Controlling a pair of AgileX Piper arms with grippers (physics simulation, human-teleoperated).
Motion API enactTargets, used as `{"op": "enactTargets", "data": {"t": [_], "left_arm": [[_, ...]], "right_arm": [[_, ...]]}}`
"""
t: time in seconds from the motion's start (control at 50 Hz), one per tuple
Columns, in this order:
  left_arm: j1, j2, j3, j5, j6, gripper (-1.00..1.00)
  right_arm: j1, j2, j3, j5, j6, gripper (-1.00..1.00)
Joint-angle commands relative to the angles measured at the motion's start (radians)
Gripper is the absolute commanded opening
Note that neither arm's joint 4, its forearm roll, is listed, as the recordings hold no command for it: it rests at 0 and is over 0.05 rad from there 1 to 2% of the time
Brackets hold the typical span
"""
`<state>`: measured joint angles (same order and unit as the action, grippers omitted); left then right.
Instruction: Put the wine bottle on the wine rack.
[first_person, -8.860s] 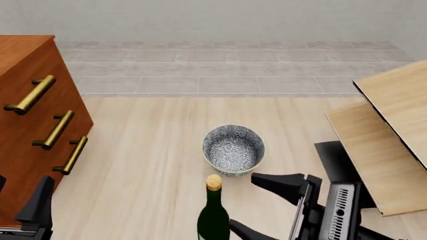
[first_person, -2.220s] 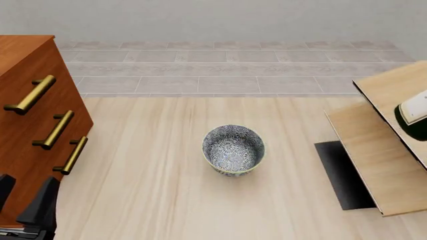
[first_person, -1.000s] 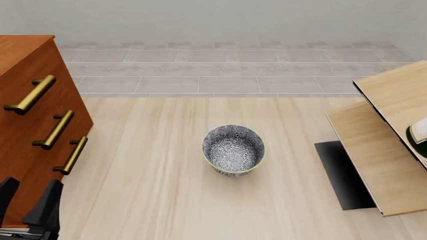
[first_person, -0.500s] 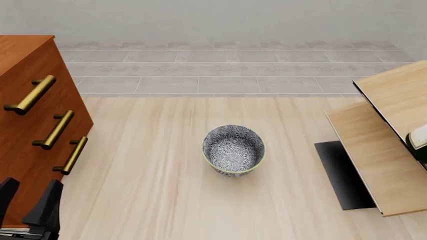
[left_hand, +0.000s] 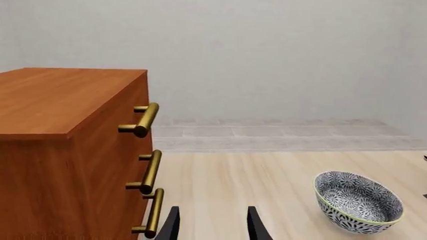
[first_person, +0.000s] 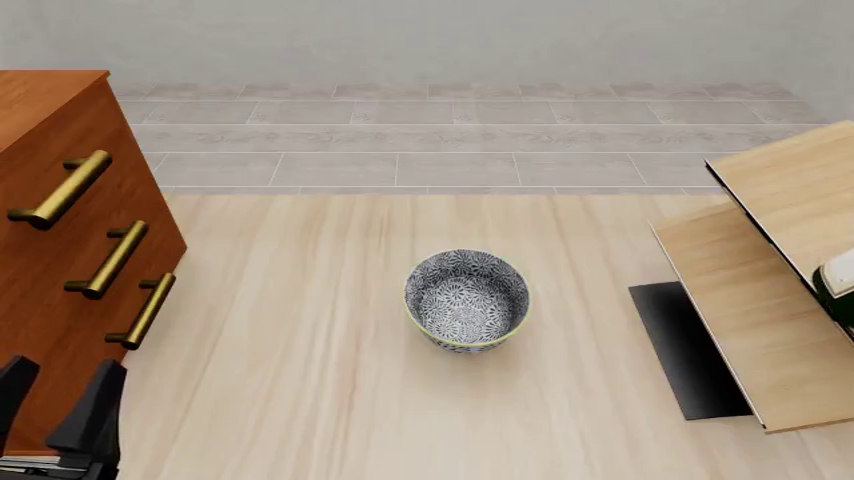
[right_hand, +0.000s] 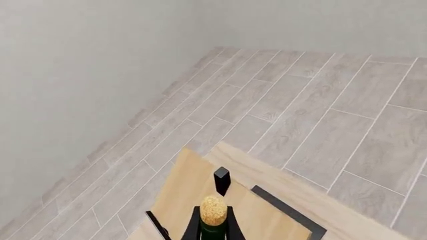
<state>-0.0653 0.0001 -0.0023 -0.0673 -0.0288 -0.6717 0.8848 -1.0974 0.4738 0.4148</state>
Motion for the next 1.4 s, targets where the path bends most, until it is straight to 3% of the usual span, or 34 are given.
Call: {"op": "enactTargets", "data": {"t": [0.02,1.4], "left_arm": [[0.003,0.0,0.001,0.001,0.002,1.0],[0.033,0.0,0.002,0.02,0.014,1.0]], "right_arm": [[-0.007,0.039,0.07,-0.032,0.015,-1.0],[-0.114,0.304,0.211,-0.33,-0.028,-1.0]]}}
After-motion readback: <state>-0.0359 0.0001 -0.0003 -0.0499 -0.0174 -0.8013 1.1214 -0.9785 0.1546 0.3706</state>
